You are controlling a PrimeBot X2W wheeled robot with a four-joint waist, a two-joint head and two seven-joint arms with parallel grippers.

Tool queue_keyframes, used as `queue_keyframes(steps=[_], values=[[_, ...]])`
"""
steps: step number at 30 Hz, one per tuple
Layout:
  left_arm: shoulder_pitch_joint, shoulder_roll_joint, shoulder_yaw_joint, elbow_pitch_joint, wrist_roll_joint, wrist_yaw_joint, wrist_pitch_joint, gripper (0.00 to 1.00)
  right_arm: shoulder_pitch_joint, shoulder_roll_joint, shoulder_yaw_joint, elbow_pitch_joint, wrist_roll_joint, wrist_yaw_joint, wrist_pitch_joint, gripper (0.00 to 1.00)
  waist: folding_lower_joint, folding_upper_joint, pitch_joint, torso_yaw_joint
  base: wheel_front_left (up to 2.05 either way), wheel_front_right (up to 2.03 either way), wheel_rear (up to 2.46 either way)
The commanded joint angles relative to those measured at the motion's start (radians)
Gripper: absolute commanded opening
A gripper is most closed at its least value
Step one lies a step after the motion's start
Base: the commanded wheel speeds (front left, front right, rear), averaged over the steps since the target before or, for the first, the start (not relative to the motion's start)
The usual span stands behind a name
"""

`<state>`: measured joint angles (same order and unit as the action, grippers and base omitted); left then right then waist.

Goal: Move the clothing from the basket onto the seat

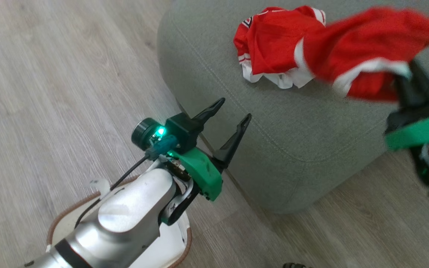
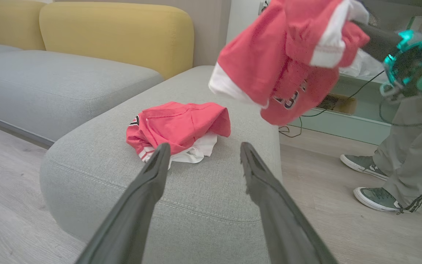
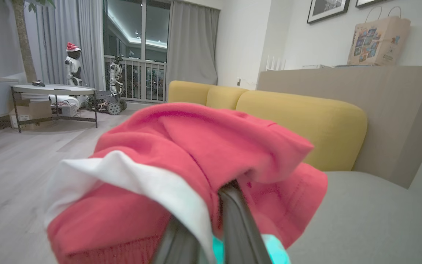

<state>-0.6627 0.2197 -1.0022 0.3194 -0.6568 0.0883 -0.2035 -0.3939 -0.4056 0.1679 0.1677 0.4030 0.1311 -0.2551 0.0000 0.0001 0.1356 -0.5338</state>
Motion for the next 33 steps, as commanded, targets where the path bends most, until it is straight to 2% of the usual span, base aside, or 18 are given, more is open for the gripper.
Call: queue_keyframes(steps=[1, 7, 16, 23, 29, 33], values=[[-0.064, 0.013, 0.026, -0.034, 0.012, 0.000, 0.004, 1.00, -0.057, -0.038, 0.007, -0.013, 0.009, 0.000, -0.007, 0.00, 0.0000, -0.0001, 0.023, 0.007, 0.00, 0.00, 0.00], [-0.109, 0.014, 0.010, -0.049, 0.036, 0.001, 0.031, 1.00, -0.225, -0.079, 0.000, 0.090, 0.069, 0.000, -0.007, 0.00, 0.0000, -0.0001, 0.100, 0.031, 0.00, 0.00, 0.00], [-0.200, -0.012, -0.019, -0.055, 0.076, -0.008, 0.071, 1.00, -0.441, -0.138, -0.003, 0.338, 0.175, 0.000, -0.007, 0.00, 0.0000, -0.0001, 0.234, 0.097, 0.00, 0.00, 0.00], [-0.248, -0.024, -0.031, -0.048, 0.097, -0.012, 0.083, 1.00, -0.531, -0.178, 0.022, 0.476, 0.212, 0.000, -0.007, 0.00, 0.0000, -0.0001, 0.300, 0.136, 0.00, 0.00, 0.00], [-0.269, -0.029, -0.037, -0.037, 0.105, -0.011, 0.086, 1.00, -0.578, -0.180, 0.093, 0.581, 0.227, 0.000, -0.007, 0.00, 0.0000, -0.0001, 0.331, 0.150, 0.00, 0.00, 0.00], [-0.275, -0.029, -0.040, -0.026, 0.106, -0.010, 0.086, 1.00, -0.601, -0.169, 0.182, 0.677, 0.247, 0.000, -0.007, 0.00, 0.0000, -0.0001, 0.335, 0.155, 0.00, 0.00, 0.00]])
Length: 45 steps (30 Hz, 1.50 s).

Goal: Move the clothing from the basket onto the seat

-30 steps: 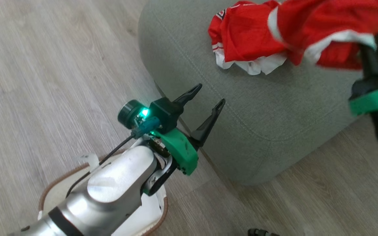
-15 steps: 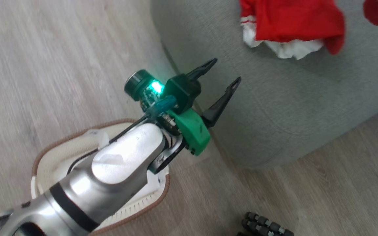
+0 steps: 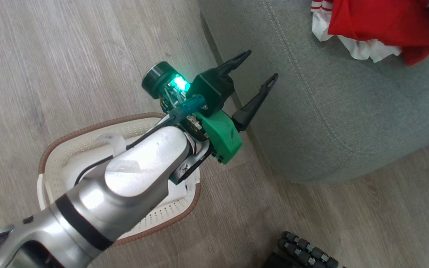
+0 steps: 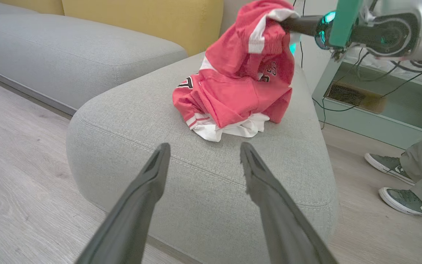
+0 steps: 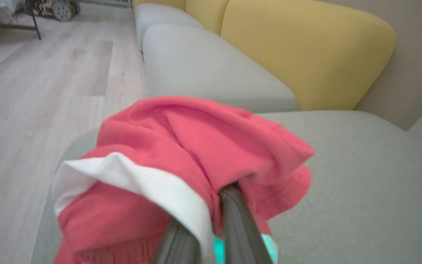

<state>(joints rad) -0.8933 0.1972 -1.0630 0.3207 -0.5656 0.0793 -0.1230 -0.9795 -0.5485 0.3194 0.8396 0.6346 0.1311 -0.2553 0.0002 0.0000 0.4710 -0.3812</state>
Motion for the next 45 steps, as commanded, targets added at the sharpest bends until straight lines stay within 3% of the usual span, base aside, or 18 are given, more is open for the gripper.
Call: queue_keyframes(steps=[1, 8, 14, 15, 16, 17, 18, 26, 34, 40, 45], values=[[-0.045, -0.006, 0.021, -0.028, 0.014, -0.001, 0.005, 1.00, -0.015, -0.026, 0.030, 0.005, 0.015, 0.000, -0.006, 0.00, -0.0002, 0.0000, 0.000, 0.002, 0.00, 0.00, 0.00], [-0.034, -0.009, 0.019, -0.010, 0.003, -0.001, -0.005, 1.00, -0.048, -0.032, 0.245, 0.110, 0.126, 0.000, 0.073, 0.00, -0.0002, 0.0000, -0.016, 0.006, 0.00, 0.00, 0.00], [-0.027, -0.010, 0.021, -0.001, -0.007, 0.001, -0.015, 1.00, -0.064, -0.055, 0.376, 0.130, 0.220, 0.000, 0.141, 0.02, -0.0002, 0.0000, -0.042, 0.006, 0.00, 0.00, 0.00], [-0.025, -0.009, 0.021, 0.001, -0.009, 0.002, -0.017, 1.00, -0.067, -0.061, 0.394, 0.132, 0.231, 0.000, 0.140, 0.31, -0.0002, 0.0000, -0.048, 0.005, 0.00, 0.00, 0.00], [-0.021, -0.009, 0.021, 0.002, -0.012, 0.002, -0.020, 1.00, -0.068, -0.066, 0.410, 0.134, 0.242, 0.000, 0.139, 0.47, -0.0002, 0.0000, -0.055, 0.004, 0.00, 0.00, 0.00], [-0.017, -0.009, 0.022, 0.003, -0.014, 0.002, -0.022, 1.00, -0.070, -0.071, 0.428, 0.137, 0.251, 0.000, 0.139, 0.92, -0.0002, 0.0000, -0.062, 0.004, 0.00, 0.00, 0.00], [-0.012, -0.008, 0.022, 0.005, -0.017, 0.002, -0.025, 1.00, -0.070, -0.075, 0.448, 0.138, 0.258, 0.000, 0.140, 1.00, -0.0002, 0.0000, -0.071, 0.002, 0.00, 0.00, 0.00], [0.046, 0.010, 0.040, 0.010, -0.052, 0.013, -0.062, 1.00, -0.050, -0.114, 0.620, 0.074, 0.323, 0.000, 0.182, 1.00, -0.0002, 0.0000, -0.170, -0.019, 0.00, 0.00, 0.00], [0.112, 0.043, 0.068, -0.015, -0.083, 0.038, -0.093, 1.00, -0.050, -0.197, 0.733, -0.064, 0.378, 0.000, 0.094, 1.00, -0.0002, 0.0000, -0.269, -0.019, 0.00, 0.00, 0.00], [0.166, 0.076, 0.099, -0.057, -0.099, 0.069, -0.112, 1.00, -0.032, -0.267, 0.745, -0.170, 0.394, 0.000, 0.013, 1.00, -0.0002, 0.0000, -0.336, 0.014, 0.00, 0.00, 0.00], [0.210, 0.115, 0.138, -0.096, -0.110, 0.105, -0.123, 1.00, 0.012, -0.317, 0.638, -0.258, 0.386, 0.000, -0.005, 1.00, -0.0002, 0.0000, -0.373, 0.059, 0.00, 0.00, 0.00]])
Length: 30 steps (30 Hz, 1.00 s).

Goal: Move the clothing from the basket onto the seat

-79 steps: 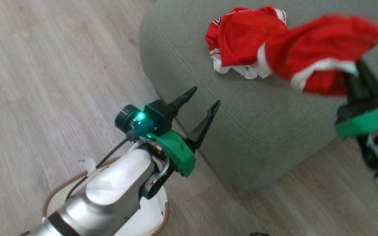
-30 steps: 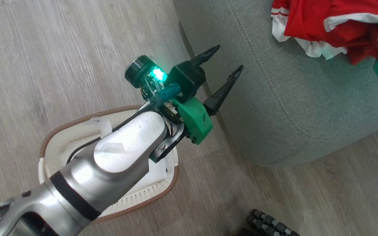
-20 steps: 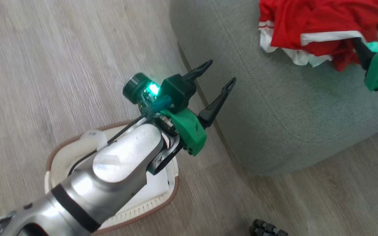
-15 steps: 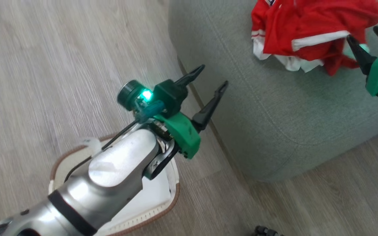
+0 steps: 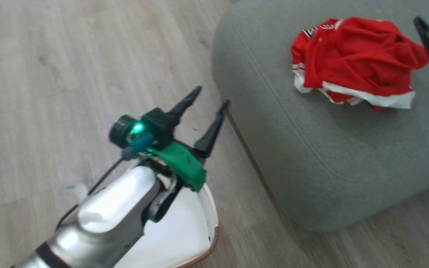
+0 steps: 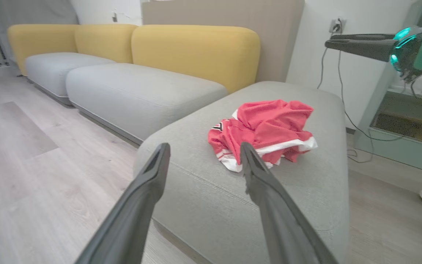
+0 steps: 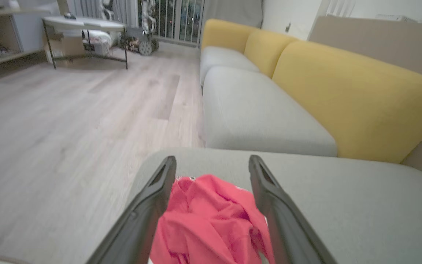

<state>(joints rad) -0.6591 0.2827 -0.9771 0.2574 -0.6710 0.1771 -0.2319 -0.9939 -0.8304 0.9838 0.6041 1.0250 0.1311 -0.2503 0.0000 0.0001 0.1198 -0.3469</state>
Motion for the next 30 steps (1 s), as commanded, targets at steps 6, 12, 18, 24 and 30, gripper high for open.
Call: queue_keyframes(steps=[6, 12, 18, 24, 30], values=[[0.027, 0.074, 0.091, -0.078, -0.016, 0.043, -0.020, 1.00, 0.169, -0.027, -0.300, -0.149, -0.083, 0.000, -0.011, 1.00, 0.0000, -0.0001, -0.048, 0.078, 0.00, 0.00, 0.00], [0.113, 0.125, 0.150, -0.127, -0.030, 0.099, -0.026, 1.00, 0.438, 0.062, -0.633, -0.291, -0.261, 0.000, -0.011, 1.00, 0.0000, -0.0001, -0.076, 0.138, 0.00, 0.00, 0.00], [0.204, 0.143, 0.236, -0.178, -0.032, 0.156, -0.029, 1.00, 0.680, 0.202, -0.836, -0.426, -0.387, 0.000, -0.011, 1.00, 0.0000, -0.0001, -0.092, 0.196, 0.00, 0.00, 0.00], [0.323, 0.120, 0.368, -0.244, 0.011, 0.190, -0.030, 1.00, 0.823, 0.338, -0.913, -0.512, -0.430, 0.000, -0.011, 1.00, 0.0000, -0.0001, -0.107, 0.241, 0.00, 0.00, 0.00], [0.454, 0.078, 0.499, -0.283, 0.106, 0.178, -0.030, 1.00, 0.894, 0.432, -0.916, -0.554, -0.473, 0.000, -0.011, 1.00, 0.0000, -0.0001, -0.113, 0.282, 0.00, 0.00, 0.00]])
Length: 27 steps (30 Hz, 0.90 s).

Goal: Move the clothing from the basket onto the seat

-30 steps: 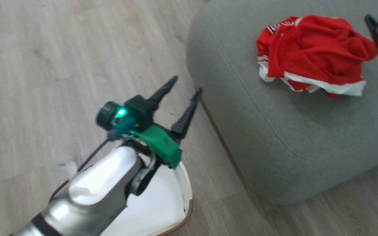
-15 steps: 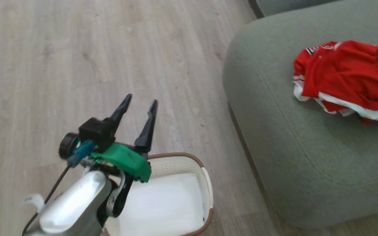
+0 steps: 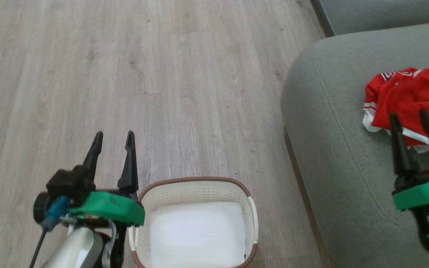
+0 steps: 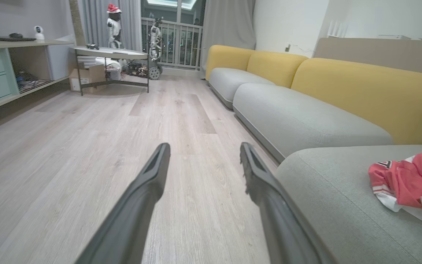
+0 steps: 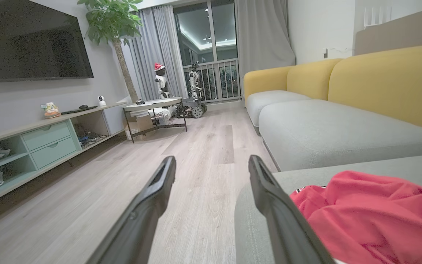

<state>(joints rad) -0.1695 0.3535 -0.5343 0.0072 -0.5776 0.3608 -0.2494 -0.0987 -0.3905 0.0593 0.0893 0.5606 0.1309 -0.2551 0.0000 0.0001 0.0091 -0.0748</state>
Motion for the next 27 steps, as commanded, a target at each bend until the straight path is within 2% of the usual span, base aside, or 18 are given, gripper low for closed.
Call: queue_keyframes(steps=[1, 8, 13, 27], values=[[-0.024, 0.000, 0.071, -0.032, 0.021, -0.015, -0.012, 1.00, 0.005, 0.003, 0.009, -0.039, -0.015, 0.000, -0.007, 1.00, 0.0000, -0.0001, -0.003, 0.016, 0.00, 0.00, 0.00], [0.041, -0.057, 0.154, 0.028, 0.078, -0.095, -0.012, 1.00, 0.044, 0.075, -0.008, -0.008, -0.045, 0.000, -0.007, 1.00, 0.0000, -0.0001, -0.012, 0.051, 0.00, 0.00, 0.00], [0.066, -0.096, 0.209, 0.083, 0.114, -0.154, -0.012, 1.00, 0.050, 0.091, 0.022, 0.013, -0.078, 0.000, -0.007, 1.00, 0.0000, -0.0001, -0.015, 0.059, 0.00, 0.00, 0.00], [0.080, -0.176, 0.335, 0.151, 0.223, -0.247, -0.012, 1.00, 0.034, 0.116, 0.080, 0.043, -0.092, 0.000, -0.007, 1.00, 0.0000, -0.0001, -0.017, 0.061, 0.00, 0.00, 0.00]])
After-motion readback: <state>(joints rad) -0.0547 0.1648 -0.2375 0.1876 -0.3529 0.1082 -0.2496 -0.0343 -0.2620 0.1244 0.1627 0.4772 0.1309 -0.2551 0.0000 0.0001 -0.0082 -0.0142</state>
